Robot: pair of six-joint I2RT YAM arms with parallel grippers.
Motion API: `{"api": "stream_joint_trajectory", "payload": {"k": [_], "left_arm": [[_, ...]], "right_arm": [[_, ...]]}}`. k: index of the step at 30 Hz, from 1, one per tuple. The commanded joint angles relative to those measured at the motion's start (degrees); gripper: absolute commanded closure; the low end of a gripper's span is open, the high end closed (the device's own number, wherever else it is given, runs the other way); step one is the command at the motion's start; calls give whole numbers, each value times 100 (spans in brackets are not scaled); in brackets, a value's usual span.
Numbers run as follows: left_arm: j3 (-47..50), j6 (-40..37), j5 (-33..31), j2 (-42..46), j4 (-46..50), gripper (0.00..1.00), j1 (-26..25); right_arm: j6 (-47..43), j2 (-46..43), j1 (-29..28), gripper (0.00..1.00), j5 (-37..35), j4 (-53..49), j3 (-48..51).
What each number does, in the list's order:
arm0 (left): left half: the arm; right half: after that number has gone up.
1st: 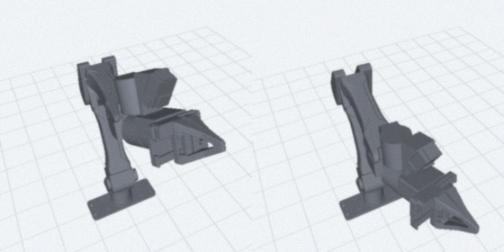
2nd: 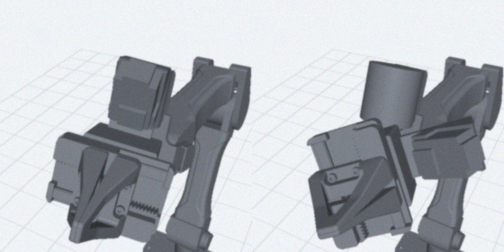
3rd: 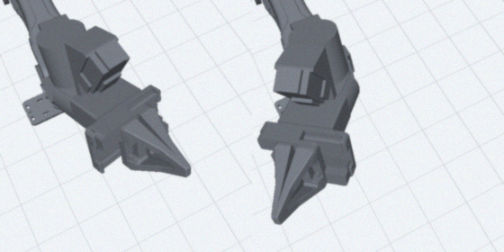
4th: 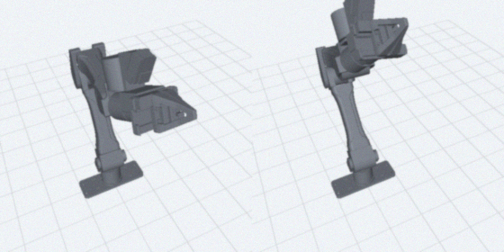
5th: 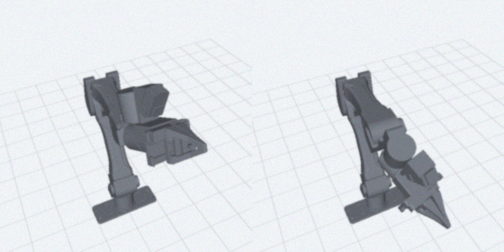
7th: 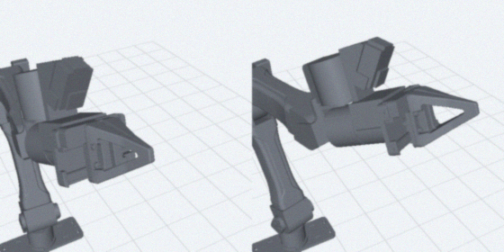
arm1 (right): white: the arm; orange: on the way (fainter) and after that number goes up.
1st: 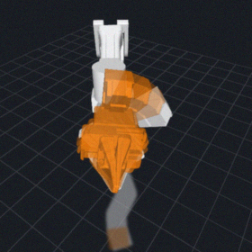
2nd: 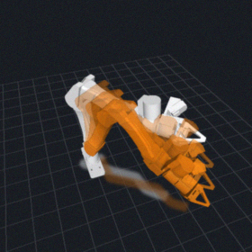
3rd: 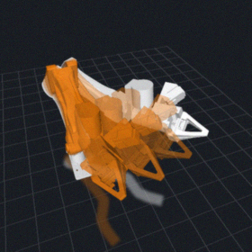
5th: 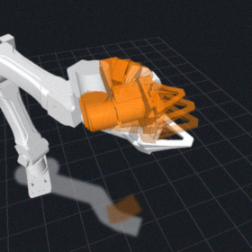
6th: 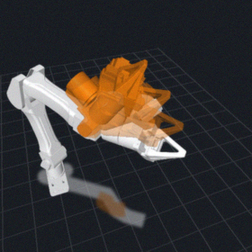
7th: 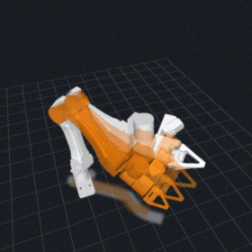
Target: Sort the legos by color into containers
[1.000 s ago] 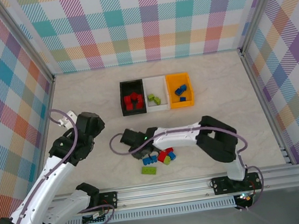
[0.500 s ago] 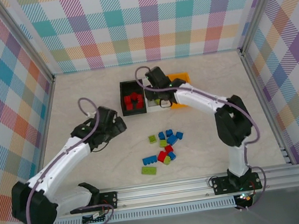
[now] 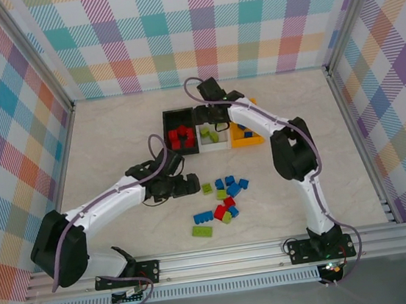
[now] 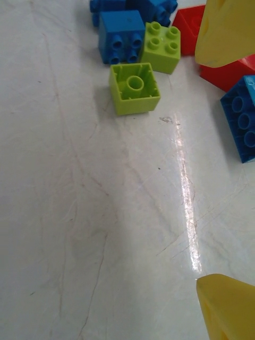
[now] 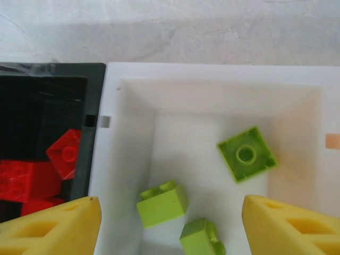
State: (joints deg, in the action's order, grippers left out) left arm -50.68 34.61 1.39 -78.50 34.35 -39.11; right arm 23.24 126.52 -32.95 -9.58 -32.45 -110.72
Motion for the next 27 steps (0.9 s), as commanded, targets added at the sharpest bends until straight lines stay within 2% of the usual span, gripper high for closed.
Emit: {"api": "stream_joint_trajectory", "payload": {"k": [1, 3, 7, 10, 12, 17, 27], "left_arm": [[-187, -22, -246, 19, 267, 0, -79], [-214, 81, -593, 211, 424, 0, -79], [-285, 470, -1722, 674, 1012, 0, -70], [-228, 852, -2511, 1080, 1397, 0, -58], [-120, 1000, -2756, 1386, 1477, 0, -46], [75, 966, -2847, 1951, 1506, 0, 18], [240, 952, -2695, 2014, 1506, 0, 88]], "right_arm": [[-45, -946, -113, 28, 236, 23, 666], [-32, -1514, -215, 28, 353, 252, 1484], [-4, -2368, -550, 28, 790, 284, 2726], [-32, -2457, -993, 28, 869, 78, 3129], [-4, -2333, -1279, 28, 897, 0, 3225], [104, -1829, -1602, 34, 614, 153, 3304], [-169, -1349, -2024, 38, -109, -274, 2999]]}}
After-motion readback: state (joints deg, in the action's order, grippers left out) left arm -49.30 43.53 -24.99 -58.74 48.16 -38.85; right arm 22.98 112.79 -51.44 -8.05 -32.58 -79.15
